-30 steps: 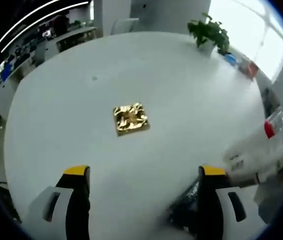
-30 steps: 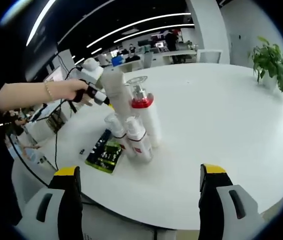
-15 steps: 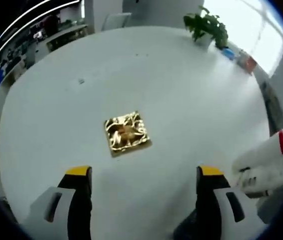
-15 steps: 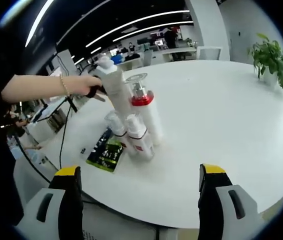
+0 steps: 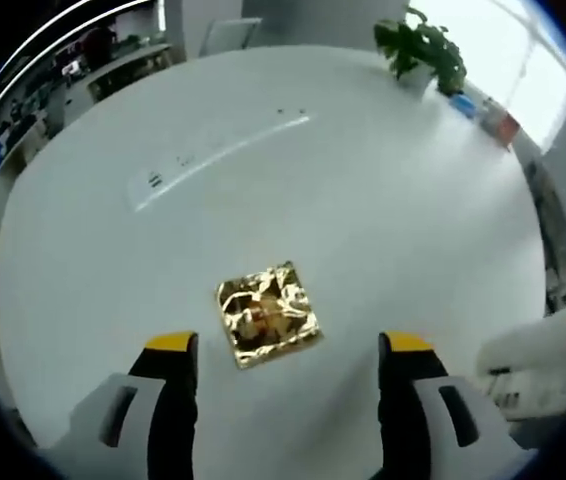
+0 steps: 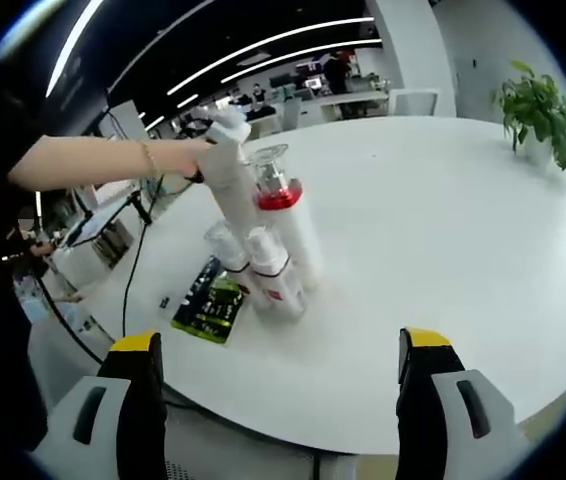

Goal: Arrange the skincare products in the storage area until every visible bottle or jar stands upright without overlapping.

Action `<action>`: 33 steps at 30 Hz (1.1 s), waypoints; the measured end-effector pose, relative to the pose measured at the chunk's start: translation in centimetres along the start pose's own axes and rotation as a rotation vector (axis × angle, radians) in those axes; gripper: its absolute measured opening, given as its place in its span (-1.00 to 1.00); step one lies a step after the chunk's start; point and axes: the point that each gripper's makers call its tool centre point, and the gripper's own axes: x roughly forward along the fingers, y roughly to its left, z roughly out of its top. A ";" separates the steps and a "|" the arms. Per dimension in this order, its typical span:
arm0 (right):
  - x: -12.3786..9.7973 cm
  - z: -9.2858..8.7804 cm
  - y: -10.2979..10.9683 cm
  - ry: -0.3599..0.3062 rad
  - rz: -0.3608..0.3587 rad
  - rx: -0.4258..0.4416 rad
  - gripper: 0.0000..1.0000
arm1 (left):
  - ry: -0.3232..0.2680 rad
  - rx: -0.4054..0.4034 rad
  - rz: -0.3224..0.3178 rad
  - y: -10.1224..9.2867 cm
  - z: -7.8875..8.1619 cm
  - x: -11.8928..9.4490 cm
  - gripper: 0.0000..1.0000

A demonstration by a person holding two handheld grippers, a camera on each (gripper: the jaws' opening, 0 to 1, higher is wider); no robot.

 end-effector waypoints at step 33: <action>0.2 -0.1 -0.3 0.008 -0.009 0.017 0.93 | 0.049 0.036 0.074 1.3 -0.2 1.3 -0.23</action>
